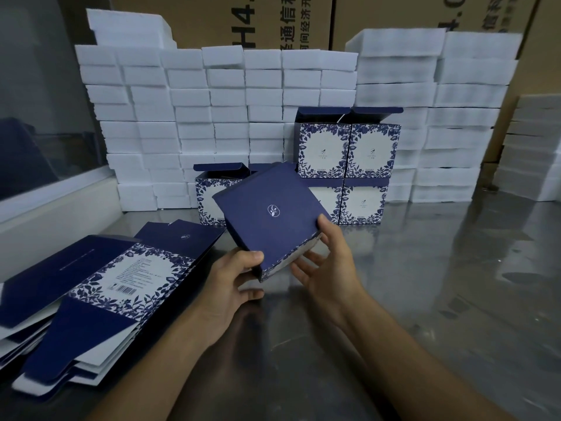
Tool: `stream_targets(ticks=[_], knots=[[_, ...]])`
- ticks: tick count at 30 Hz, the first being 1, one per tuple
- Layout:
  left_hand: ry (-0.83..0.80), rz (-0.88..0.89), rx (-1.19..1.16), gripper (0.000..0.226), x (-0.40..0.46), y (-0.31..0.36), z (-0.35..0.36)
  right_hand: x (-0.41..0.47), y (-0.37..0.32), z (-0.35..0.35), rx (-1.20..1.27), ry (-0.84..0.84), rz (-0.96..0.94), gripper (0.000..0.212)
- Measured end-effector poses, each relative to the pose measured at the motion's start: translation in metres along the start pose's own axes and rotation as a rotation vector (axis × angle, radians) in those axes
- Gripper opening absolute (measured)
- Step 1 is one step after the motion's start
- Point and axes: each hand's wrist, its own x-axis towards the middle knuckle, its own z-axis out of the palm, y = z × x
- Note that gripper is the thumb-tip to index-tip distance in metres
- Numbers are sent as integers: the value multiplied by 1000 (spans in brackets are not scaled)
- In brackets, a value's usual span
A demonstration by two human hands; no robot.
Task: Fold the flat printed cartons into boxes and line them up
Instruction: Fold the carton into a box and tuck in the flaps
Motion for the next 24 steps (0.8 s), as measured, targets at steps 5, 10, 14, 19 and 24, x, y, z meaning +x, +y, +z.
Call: stream_targets(ticks=[5,10,14,19,24], knots=[[0,13,-14,34,1,-1,0,-3,-6,1,39,-38,-4,67],[43,38,-119,33,5,-4,-5,-2,-10,-3,143,19,-39,64],[165,43,-154,19,7,-6,-2,2,-6,-6,48,125,-103,39],[383,140,-288,26,11,3,0,3,-1,-6,-71,83,-204,37],[428,199,-181,22,10,9,-2,2,7,-4,-288,57,-339,35]])
